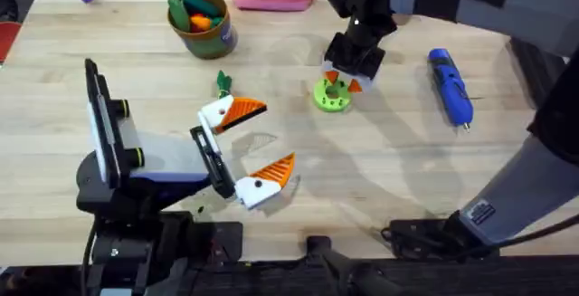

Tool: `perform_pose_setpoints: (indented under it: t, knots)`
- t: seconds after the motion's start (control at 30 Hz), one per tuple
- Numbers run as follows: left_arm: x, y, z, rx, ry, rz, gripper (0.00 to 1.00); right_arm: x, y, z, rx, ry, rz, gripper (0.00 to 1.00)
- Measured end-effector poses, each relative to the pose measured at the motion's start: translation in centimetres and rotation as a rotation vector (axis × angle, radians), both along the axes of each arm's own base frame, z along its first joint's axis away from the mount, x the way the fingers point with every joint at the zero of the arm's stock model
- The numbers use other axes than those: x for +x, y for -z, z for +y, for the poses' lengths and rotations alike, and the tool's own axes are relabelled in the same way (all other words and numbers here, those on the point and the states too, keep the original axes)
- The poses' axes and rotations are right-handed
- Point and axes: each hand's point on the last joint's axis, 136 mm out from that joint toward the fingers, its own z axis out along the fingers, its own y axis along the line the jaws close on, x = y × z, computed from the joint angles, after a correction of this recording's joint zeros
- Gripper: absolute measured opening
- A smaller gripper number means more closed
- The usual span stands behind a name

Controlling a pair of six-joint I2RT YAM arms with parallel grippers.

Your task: Pick up the gripper from the table and insert it into the empty holder that is missing its gripper. Then pick up a screw, insert it into the mounting hole, and use the screwdriver to tighten it. Finally, clean up the table by picking up the vegetable and placing it into the bucket.

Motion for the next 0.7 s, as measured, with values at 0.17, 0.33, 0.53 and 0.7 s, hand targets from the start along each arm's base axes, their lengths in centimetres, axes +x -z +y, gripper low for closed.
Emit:
perform_pose_setpoints:
  t: [0.17,0.33,0.53,0.7]
  knots:
    - [0.00,0.00,0.00,0.000,0.000,0.000,0.985,0.06,-0.01,-0.10,-0.007,0.004,-0.004,0.187]
    - [0.00,0.01,0.00,0.000,0.000,0.000,0.985,0.13,-0.03,-0.22,-0.016,0.006,-0.009,0.069]
    - [0.00,0.00,0.00,0.000,0.000,0.000,0.985,0.18,-0.06,-0.21,-0.018,0.009,-0.013,0.006]
    - [0.00,0.00,0.00,0.000,0.000,0.000,0.985,0.22,-0.07,-0.19,-0.017,0.009,-0.014,0.006]
